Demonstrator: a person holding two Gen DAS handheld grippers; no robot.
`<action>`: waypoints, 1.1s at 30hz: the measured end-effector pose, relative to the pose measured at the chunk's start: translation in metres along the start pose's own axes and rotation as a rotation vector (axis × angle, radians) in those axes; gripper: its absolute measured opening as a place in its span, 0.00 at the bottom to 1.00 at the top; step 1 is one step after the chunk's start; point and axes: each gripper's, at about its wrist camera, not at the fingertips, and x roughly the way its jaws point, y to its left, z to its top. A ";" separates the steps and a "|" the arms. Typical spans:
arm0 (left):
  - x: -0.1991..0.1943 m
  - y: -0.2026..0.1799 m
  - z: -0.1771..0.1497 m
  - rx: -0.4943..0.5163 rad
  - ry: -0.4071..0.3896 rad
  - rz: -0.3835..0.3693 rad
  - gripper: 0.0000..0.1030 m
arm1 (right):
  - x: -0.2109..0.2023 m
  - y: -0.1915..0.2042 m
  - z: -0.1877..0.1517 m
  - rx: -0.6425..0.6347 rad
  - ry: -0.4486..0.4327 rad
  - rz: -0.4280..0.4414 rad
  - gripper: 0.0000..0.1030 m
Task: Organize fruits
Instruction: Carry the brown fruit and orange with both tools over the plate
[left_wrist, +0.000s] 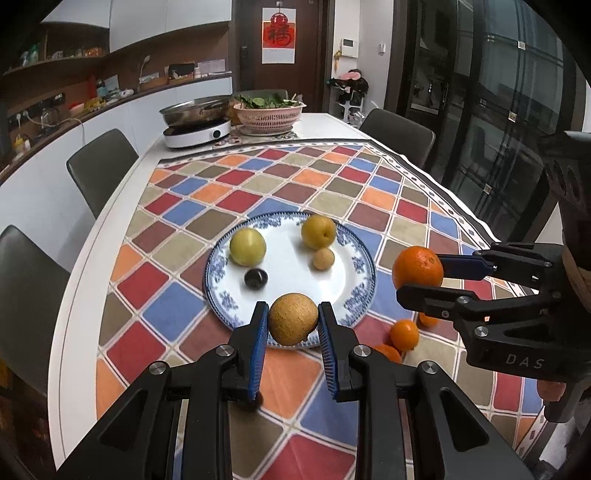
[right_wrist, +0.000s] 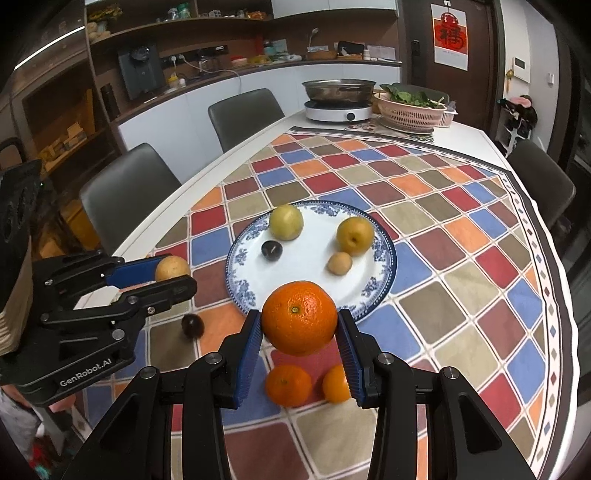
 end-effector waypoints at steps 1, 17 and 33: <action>0.002 0.001 0.003 0.002 -0.004 -0.001 0.26 | 0.002 -0.001 0.003 0.002 0.000 -0.001 0.40; 0.056 0.010 0.046 0.016 0.017 -0.051 0.26 | 0.045 -0.024 0.028 0.030 0.050 0.006 0.40; 0.135 0.018 0.062 -0.029 0.165 -0.074 0.26 | 0.099 -0.051 0.031 0.069 0.146 -0.013 0.41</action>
